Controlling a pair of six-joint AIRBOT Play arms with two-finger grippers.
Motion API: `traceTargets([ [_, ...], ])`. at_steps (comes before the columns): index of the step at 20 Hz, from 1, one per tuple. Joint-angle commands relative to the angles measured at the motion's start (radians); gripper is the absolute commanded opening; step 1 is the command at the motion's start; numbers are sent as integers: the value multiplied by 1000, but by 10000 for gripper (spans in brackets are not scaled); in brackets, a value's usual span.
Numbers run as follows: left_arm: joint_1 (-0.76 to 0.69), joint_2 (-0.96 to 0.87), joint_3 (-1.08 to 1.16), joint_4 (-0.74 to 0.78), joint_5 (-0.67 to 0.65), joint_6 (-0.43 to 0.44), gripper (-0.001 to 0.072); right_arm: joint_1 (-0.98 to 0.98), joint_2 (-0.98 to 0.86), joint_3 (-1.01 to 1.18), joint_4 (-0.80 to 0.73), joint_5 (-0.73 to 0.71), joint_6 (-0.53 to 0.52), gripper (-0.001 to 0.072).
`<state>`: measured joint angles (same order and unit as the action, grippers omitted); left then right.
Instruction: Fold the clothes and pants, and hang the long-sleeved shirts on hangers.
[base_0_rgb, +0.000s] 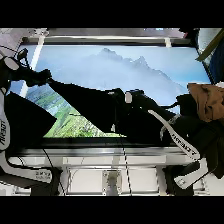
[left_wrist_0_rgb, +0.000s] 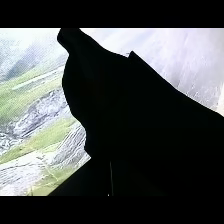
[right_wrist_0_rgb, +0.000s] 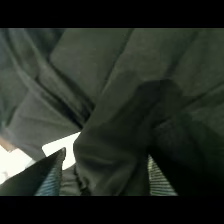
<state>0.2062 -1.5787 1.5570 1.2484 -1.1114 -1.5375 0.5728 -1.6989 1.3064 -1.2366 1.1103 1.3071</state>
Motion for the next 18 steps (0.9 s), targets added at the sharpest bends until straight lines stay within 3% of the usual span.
traceTargets([
  [1, 1, 1, 0, 0, 0, 2, 8, 1, -12, 1, -22, -31, 21, 504],
  [2, 1, 1, 0, 0, 0, 2, 8, 1, -16, 1, -23, -31, 34, 426],
  [4, 1, 1, 0, 0, 0, 2, 8, 1, -18, 1, -25, -31, 37, 34],
  [7, 9, 2, 0, 0, 0, 2, 8, -10, -18, 13, -36, -12, 51, 18],
  [10, 68, 39, 0, 1, -18, 2, 8, -44, 16, 93, -109, 94, 70, 17],
  [15, 269, 182, 0, 0, -102, 50, 8, -126, 232, 293, -325, 238, 69, 17],
  [18, 358, 245, 0, 0, -154, 66, 8, -224, 341, 365, -360, 209, 70, 17],
])
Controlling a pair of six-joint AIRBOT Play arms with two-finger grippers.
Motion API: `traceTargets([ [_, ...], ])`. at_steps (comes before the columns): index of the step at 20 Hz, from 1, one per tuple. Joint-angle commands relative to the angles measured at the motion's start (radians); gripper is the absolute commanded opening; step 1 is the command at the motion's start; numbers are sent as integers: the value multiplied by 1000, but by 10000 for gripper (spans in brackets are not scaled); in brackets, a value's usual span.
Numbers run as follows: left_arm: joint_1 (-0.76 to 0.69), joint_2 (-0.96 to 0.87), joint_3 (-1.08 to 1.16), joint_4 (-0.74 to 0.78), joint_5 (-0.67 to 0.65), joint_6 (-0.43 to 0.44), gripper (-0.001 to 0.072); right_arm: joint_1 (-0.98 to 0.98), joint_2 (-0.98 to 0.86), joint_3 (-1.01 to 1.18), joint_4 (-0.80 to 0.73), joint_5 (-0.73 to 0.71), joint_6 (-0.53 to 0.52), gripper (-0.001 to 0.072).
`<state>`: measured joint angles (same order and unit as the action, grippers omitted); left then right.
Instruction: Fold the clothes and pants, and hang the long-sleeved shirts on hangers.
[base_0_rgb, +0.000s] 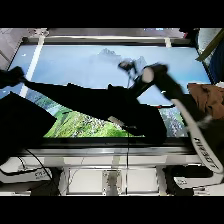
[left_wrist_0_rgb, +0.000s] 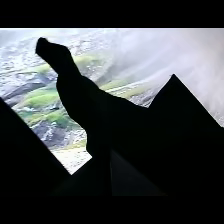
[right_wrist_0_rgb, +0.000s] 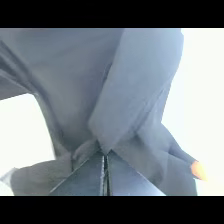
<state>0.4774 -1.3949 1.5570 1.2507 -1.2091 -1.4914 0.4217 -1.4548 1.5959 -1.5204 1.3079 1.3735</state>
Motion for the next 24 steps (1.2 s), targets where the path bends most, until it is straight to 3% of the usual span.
traceTargets([
  [1, 97, 69, -1, -2, -75, 19, 8, -116, 109, 80, -72, -22, 7, 17],
  [5, 90, 68, -48, -2, -59, 45, 8, -284, 36, 81, -74, -102, 47, 17],
  [8, 87, 67, -86, -14, 26, 41, 8, -433, -61, 81, -63, -177, 220, 17],
  [12, -9, 61, -87, -111, 322, 42, 7, -545, -147, 81, 85, -338, 241, 18],
  [17, -282, -48, -87, 4, 766, 40, 5, -549, -194, 83, 69, -527, 242, 17],
  [20, -344, -178, -87, 5, 844, 34, 5, -557, -227, 83, 16, -535, 290, 17],
  [24, -343, -317, -86, 1, 856, -137, 8, -624, -253, 83, 32, -534, 439, 18],
])
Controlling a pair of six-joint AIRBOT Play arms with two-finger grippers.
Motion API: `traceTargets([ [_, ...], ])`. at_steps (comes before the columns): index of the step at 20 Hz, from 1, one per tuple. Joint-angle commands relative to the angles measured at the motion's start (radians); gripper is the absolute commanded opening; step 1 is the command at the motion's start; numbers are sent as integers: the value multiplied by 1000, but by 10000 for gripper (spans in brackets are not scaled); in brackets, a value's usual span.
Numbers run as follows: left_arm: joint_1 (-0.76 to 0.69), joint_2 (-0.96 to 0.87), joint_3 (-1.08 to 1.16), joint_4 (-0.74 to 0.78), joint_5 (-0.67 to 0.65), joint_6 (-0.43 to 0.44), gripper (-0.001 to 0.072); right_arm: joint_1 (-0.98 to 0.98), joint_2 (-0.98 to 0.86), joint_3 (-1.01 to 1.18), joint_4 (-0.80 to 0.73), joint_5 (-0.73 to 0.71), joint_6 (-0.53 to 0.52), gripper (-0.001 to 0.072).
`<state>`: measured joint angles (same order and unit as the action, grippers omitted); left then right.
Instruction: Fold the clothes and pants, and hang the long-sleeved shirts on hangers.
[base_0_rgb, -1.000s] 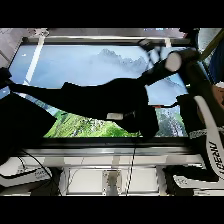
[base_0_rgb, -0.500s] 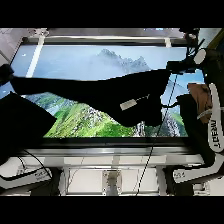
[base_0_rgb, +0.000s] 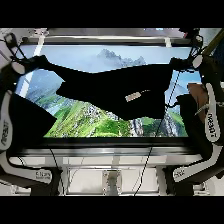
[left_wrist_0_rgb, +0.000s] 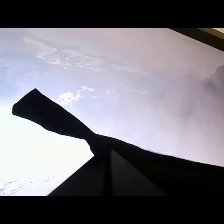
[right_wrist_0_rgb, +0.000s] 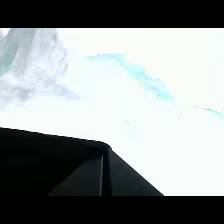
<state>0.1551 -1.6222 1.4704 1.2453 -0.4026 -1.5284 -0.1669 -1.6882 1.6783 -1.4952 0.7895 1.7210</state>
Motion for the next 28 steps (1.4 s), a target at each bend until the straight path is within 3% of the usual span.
traceTargets([
  [1, -21, -106, 1, 3, 11, -106, 89, -44, -20, 1, 20, -12, 93, 22],
  [2, -20, -111, 1, 3, -34, -106, 435, -48, -19, 1, 26, -10, 93, 112],
  [3, -15, -106, 2, 3, -76, -106, 702, -53, -15, 1, 25, -5, 93, 372],
  [4, -5, -93, 2, 5, -127, -103, 712, -55, -9, 5, 24, 11, 92, 572],
  [6, 34, -49, 2, 6, -246, -103, 706, -70, 8, 37, 2, 105, 77, 567],
  [11, 103, 19, -30, 195, -637, -103, 704, -137, 113, 88, -29, 452, -175, 559],
  [13, 97, 15, -107, 168, -603, -103, 704, -140, 163, 88, -25, 607, -296, 559],
  [15, 77, -14, -150, 93, -504, -103, 704, -131, 209, 87, -12, 689, -353, 559],
  [20, 18, -114, -149, -219, -314, 26, 704, -126, 290, 87, 11, 686, -370, 559],
  [22, 1, -127, -149, -269, -289, 55, 703, -126, 290, 86, 11, 691, -370, 559],
  [25, -6, -141, -148, -267, -285, 55, 592, -126, 290, 85, 43, 691, -370, 559],
  [27, -6, -148, -148, -267, -266, 55, 583, -126, 290, 85, 70, 691, -370, 559],
  [28, -6, -149, -148, -271, -253, 55, 518, -126, 290, 85, 81, 691, -370, 559],
])
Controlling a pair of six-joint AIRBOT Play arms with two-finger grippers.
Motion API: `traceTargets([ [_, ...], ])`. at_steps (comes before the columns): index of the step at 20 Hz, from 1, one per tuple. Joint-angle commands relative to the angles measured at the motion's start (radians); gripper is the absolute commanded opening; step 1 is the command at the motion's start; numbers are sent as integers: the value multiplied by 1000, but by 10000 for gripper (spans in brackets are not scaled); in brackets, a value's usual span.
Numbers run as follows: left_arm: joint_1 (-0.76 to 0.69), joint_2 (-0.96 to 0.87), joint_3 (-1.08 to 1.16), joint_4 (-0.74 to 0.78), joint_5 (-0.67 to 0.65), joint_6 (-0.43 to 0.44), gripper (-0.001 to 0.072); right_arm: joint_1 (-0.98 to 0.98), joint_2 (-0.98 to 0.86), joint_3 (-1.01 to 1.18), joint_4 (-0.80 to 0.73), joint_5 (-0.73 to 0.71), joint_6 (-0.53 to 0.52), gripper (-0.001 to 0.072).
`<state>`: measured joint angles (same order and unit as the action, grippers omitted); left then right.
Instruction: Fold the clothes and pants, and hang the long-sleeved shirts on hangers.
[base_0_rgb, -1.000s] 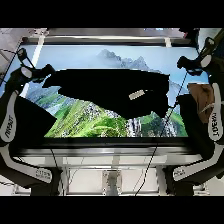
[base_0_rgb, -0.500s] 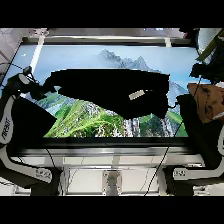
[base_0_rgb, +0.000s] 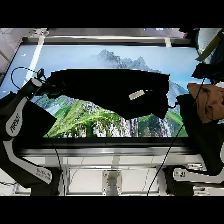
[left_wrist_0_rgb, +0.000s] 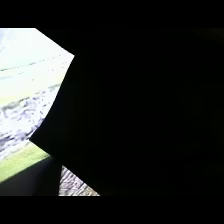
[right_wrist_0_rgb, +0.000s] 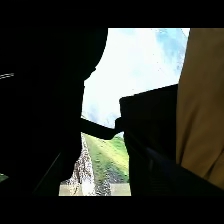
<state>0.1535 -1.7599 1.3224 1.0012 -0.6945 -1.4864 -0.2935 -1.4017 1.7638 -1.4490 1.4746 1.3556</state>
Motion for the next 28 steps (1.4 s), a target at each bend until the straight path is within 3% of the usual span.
traceTargets([
  [1, -5, -11, 0, -27, 49, 13, 192, 1, 3, 0, 39, 6, -4, 559],
  [2, -5, -10, 2, -26, 55, 14, 24, 1, 3, 0, 40, 6, -4, 559],
  [3, -4, -6, 6, -26, 51, 13, 8, 1, 3, -1, 41, 6, -4, 559],
  [6, 4, 64, 11, 32, 15, 14, 7, -6, 4, -75, 69, -8, -5, 559],
  [11, 43, 351, 11, 376, -244, 13, 7, -6, 45, -436, 85, -6, -36, 559],
  [16, 38, 649, 11, 432, -314, 14, 7, 39, 53, -607, 322, -187, -85, 560],
  [18, 37, 719, 11, 474, -349, 13, 6, 116, 53, -623, 351, -268, -95, 560],
  [22, 40, 745, 11, 600, -509, -2, 7, 323, 32, -633, 322, -514, -93, 559],
  [26, 39, 716, 11, 592, -517, -2, 7, 502, -74, -633, 303, -641, -80, 558],
  [28, 39, 697, 10, 592, -518, -2, 7, 550, -122, -633, 273, -673, -21, 557],
])
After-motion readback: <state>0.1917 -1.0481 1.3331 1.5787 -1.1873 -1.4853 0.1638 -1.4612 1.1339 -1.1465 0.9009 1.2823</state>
